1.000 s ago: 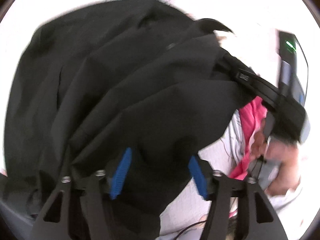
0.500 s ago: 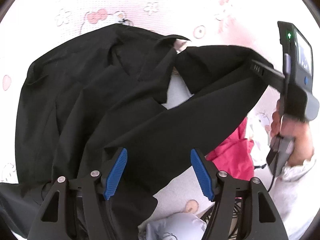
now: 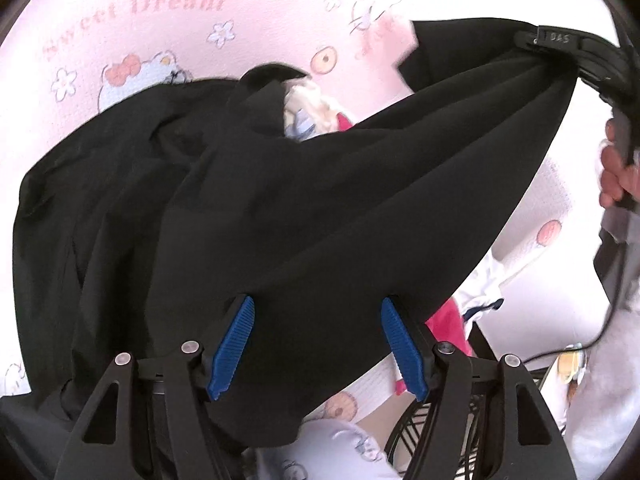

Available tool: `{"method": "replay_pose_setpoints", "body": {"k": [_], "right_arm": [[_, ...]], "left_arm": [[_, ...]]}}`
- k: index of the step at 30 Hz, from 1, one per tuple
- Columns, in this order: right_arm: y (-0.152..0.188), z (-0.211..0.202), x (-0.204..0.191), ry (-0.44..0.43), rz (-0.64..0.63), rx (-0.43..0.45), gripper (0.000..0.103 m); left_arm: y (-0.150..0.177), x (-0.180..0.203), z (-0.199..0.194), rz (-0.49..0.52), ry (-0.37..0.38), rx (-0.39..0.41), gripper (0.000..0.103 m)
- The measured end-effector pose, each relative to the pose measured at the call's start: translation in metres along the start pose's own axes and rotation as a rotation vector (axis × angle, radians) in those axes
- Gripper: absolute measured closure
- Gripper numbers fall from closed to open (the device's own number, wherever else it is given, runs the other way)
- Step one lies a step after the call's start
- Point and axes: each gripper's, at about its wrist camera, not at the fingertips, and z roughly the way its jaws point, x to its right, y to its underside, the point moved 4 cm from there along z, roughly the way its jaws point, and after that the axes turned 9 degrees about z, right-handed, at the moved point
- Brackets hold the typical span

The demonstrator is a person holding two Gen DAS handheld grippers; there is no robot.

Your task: Fold clothes

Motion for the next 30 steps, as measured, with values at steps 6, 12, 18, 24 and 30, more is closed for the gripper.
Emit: {"method": "replay_pose_setpoints", "body": {"k": [6, 12, 18, 24, 30], "right_arm": [[0.001, -0.002, 0.007, -0.01, 0.007, -0.036, 0.101], [0.029, 0.017, 0.022, -0.038, 0.058, -0.162, 0.101], [0.077, 0.048, 0.064, -0.085, 0.211, -0.31, 0.101], [0.123, 0.07, 0.113, -0.151, 0.419, -0.459, 0.1], [0.171, 0.085, 0.159, -0.358, 0.782, -0.573, 0.098]], "left_arm": [[-0.024, 0.019, -0.021, 0.034, 0.017, 0.102, 0.036], [-0.026, 0.028, 0.035, 0.044, 0.039, -0.016, 0.033], [-0.012, 0.027, 0.062, -0.02, 0.031, -0.05, 0.092], [0.001, 0.024, 0.078, -0.084, 0.019, -0.084, 0.092], [0.008, 0.003, 0.079, -0.162, -0.065, -0.09, 0.096]]}}
